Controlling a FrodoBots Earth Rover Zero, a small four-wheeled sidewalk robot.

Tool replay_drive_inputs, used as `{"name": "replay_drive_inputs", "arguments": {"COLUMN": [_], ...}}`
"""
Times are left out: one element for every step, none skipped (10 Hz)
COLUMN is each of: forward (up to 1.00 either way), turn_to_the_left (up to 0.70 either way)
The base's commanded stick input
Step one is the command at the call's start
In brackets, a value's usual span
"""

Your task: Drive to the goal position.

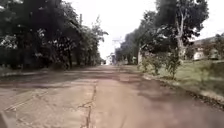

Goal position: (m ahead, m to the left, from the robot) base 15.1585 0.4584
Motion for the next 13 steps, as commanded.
{"name": "replay_drive_inputs", "arguments": {"forward": [1.00, 1.00, 1.00, 1.00, 1.00, 1.00, 1.00, 1.00, 1.00, 1.00, 1.00, 1.00, 1.00], "turn_to_the_left": [0.00, 0.00, 0.00, 0.00, 0.07, 0.15, 0.23, 0.00, 0.00, 0.00, 0.00, 0.00, 0.00]}}
